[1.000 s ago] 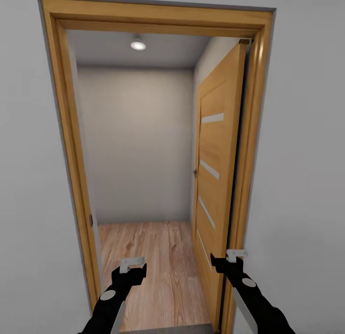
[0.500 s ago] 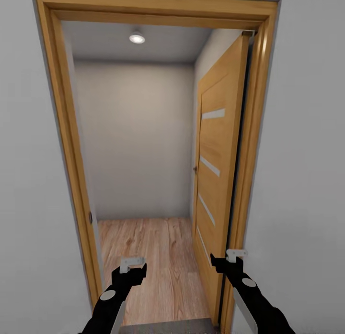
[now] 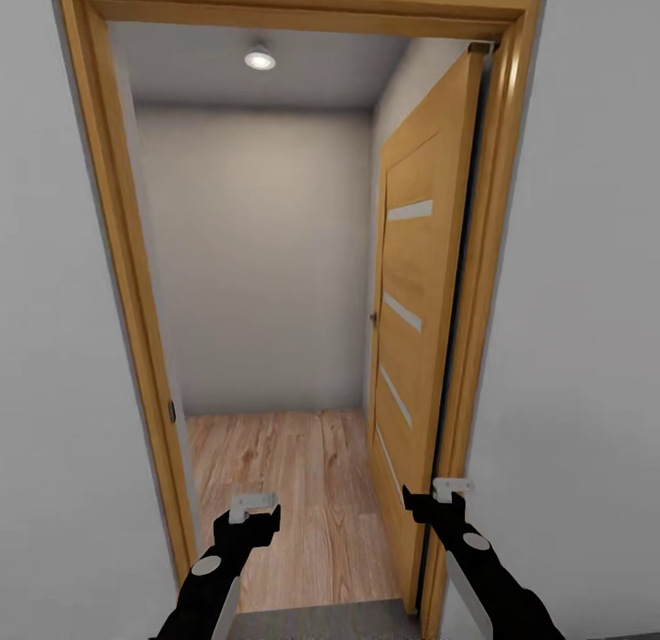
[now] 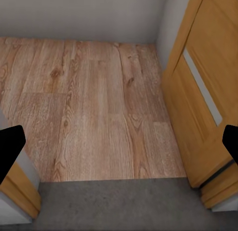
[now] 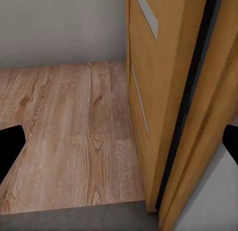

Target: Move the two storage containers from the living room to the garage. In the garage, place one container on the floor and stack the other container on top of it (either order is fine).

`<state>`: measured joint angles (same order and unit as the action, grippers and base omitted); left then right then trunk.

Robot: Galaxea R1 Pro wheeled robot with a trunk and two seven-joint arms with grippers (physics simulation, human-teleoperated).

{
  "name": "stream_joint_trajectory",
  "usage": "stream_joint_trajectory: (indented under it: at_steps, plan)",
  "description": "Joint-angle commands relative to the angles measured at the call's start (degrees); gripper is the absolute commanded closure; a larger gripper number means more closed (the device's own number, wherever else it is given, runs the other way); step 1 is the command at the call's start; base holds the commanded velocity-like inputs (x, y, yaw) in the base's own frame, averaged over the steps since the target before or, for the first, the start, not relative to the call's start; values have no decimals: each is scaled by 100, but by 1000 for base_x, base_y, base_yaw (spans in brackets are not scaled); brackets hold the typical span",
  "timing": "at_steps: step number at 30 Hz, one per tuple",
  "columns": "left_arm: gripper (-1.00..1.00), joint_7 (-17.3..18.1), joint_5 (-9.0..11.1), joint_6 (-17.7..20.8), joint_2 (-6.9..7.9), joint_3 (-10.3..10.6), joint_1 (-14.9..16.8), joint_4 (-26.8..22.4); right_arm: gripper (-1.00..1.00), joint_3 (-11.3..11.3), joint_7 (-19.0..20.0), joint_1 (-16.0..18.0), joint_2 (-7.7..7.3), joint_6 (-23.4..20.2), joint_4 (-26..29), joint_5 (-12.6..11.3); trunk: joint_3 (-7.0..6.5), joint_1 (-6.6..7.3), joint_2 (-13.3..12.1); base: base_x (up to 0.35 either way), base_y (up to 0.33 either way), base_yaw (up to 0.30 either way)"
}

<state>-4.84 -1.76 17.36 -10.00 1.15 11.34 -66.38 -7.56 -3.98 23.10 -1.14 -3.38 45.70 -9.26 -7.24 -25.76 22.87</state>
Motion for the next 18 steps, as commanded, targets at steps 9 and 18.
stream_joint_trajectory:
  at_steps: [9,18]
  plan:
    - [-100,-28,-19,31,0,8,1,-7,-100,-35,-42,1,-9,-23,10,-59,87,-2,5,0,0,0]
    - [-100,-30,-18,31,0,8,0,-7,-100,-35,-42,1,-9,-23,10,-59,156,-2,5,0,0,0]
